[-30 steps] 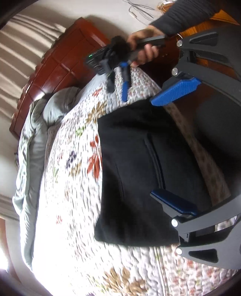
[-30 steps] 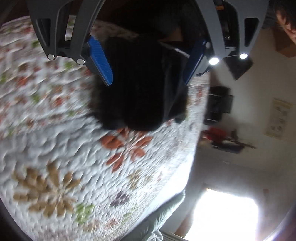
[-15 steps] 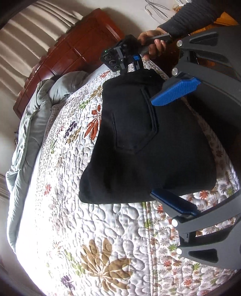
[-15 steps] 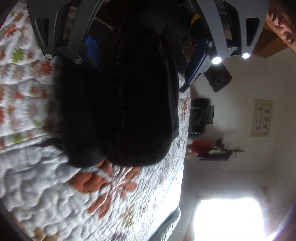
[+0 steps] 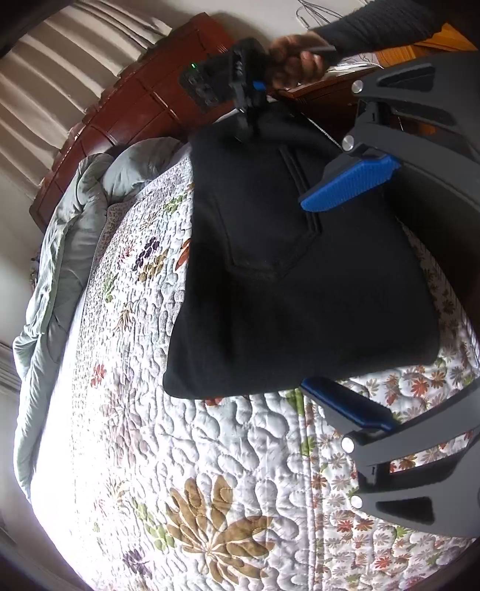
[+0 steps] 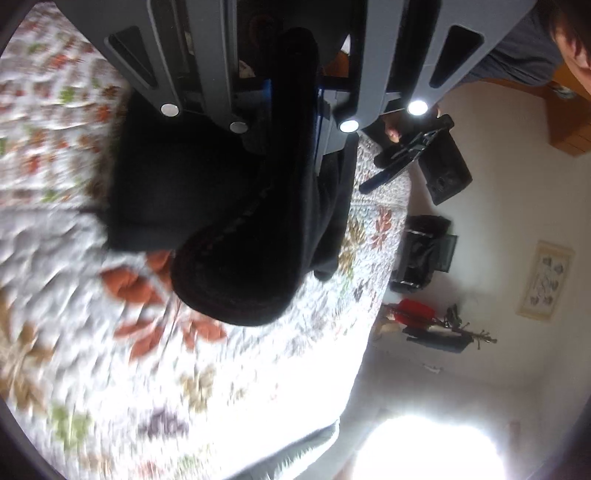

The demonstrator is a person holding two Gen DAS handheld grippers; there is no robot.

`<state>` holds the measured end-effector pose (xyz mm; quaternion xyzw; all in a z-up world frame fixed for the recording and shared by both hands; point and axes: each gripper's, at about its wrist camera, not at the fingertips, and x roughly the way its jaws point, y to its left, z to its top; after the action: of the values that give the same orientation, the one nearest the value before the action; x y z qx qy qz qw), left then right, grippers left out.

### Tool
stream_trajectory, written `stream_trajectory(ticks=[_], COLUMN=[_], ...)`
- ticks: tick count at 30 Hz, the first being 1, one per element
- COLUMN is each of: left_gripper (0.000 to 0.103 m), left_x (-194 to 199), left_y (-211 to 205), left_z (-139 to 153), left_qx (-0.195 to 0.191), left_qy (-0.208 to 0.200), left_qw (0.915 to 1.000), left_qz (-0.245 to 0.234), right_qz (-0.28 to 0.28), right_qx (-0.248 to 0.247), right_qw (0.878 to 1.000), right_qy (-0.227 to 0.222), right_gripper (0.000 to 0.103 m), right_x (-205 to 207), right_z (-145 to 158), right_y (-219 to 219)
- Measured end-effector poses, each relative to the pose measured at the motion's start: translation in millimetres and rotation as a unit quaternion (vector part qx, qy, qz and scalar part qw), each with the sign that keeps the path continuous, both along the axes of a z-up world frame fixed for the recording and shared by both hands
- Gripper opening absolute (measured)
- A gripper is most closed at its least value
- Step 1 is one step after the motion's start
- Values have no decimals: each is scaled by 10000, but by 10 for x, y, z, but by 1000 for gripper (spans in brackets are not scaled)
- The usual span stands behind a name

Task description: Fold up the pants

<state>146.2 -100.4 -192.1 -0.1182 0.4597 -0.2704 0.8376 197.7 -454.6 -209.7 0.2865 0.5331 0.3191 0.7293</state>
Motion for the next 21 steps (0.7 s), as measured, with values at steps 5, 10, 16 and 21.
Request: stream_trajectory(ticks=[5,10,16,21], left_gripper=[91,91,91,91], left_x=[-19,-12,99,330], left_y=[-47,-75,-70,-87], left_z=[15,22,127,251], left_qx=[-59,-1,-80,-700], left_qy=[-29,-68,-242,-171], left_qw=[10000,9999,9993,9951], left_qz=[-43,-132,-266,-681], right_qz=[-270,-688,-871,-1144], right_qx=[-139,162,819,519], right_qw=[9993,9966,9909,9914], right_qy=[217,412,618,364], right_gripper=[16,16,19,42], right_x=[-103,-154,-176,-267], right_z=[-266,-716,-1084,-798], right_y=[-188,-373,-492,-716])
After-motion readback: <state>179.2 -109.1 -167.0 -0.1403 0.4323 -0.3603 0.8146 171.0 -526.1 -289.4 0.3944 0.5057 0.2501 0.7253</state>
